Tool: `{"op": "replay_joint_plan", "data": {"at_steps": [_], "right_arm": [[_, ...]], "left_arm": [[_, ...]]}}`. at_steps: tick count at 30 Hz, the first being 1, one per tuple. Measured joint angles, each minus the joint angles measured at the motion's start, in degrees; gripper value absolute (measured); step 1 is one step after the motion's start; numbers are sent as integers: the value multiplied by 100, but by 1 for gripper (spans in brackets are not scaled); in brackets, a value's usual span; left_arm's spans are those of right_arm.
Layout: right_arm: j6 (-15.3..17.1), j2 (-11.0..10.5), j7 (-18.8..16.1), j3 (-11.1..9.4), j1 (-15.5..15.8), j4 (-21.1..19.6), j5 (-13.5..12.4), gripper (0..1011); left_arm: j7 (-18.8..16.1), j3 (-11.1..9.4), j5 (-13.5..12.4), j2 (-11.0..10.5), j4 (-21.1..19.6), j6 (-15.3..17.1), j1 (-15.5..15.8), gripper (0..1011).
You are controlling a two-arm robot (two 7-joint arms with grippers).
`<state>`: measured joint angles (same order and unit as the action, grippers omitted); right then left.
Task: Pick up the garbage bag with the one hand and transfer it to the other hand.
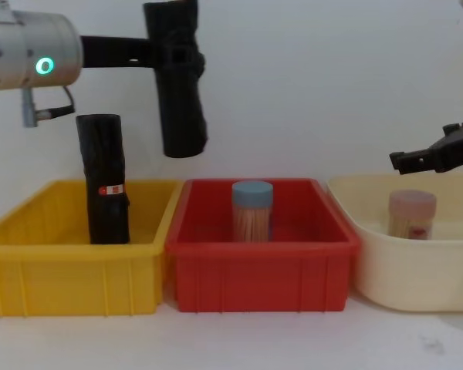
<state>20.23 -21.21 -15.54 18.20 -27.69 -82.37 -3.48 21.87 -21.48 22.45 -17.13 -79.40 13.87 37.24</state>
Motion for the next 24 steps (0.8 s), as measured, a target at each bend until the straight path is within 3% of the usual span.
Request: {"op": "replay_joint_plan", "data": {"at_steps": [6,12,24], "right_arm": [[0,0,0,0,0,0,0,1005],[0,0,0,0,0,0,0,1004],[0,0,0,0,0,0,0,1005]], "left_arm": [[353,-248,8,195,589,-46,428,447],[744,-570,-51,509,1492,-250,979,447],[1118,-840,-112,921,2529,-585,1593,447]]}}
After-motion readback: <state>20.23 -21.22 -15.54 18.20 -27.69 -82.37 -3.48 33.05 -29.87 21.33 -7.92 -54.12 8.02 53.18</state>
